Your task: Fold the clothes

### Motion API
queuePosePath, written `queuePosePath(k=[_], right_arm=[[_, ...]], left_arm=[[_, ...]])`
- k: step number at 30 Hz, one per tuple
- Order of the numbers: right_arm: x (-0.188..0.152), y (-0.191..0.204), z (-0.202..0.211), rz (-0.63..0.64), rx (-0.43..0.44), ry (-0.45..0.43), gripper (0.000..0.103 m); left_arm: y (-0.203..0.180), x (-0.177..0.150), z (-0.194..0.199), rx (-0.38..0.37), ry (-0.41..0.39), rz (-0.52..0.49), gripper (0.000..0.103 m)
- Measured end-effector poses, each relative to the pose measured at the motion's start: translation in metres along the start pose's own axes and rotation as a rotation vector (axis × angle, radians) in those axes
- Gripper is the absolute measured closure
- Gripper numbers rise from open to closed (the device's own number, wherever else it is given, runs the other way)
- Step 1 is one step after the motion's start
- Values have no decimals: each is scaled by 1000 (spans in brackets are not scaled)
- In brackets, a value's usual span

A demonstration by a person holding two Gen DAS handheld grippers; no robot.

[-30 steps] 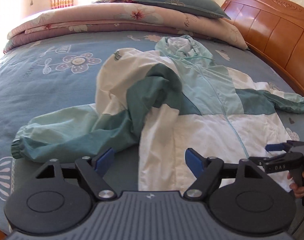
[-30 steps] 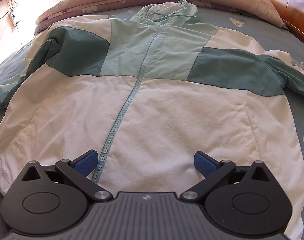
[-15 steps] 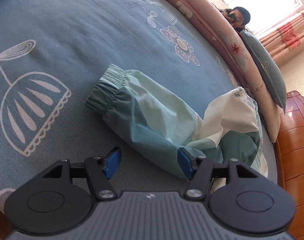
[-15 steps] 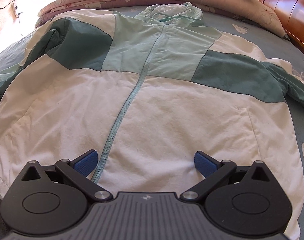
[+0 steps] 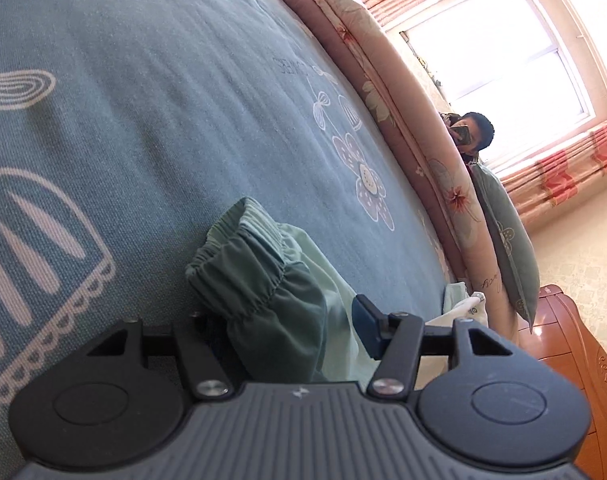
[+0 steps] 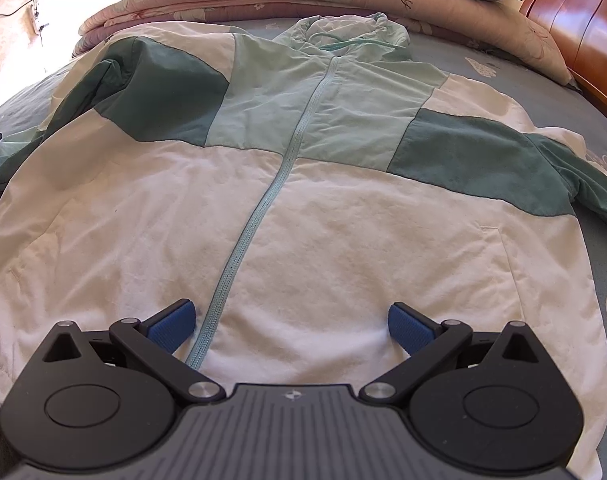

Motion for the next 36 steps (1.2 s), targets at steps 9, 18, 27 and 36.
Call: queuePosePath(k=[9, 18, 27, 36], right_arm=[[0, 1, 0, 3, -2, 0, 0], [1, 1, 0, 7, -4, -4, 0], [1, 0, -1, 11, -6, -11, 0], [1, 1, -2, 12, -11, -15, 0]], left_arm=[[-59, 51, 40, 149, -212, -263, 87], [-116, 137, 95, 172, -428, -372, 87], [-92, 145, 84, 193, -450, -391, 84], [40, 129, 44, 433, -284, -217, 51]])
Point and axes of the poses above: each gripper's, at about its wrist camera, not at the fingertips, and z roughly against the way its jaws point, y to its left, x to its top, the point moved 9 cm from there along -z, roughly the way its jaws point, and after that the axes turned 13 degrees about z, right-handed, at the moved point
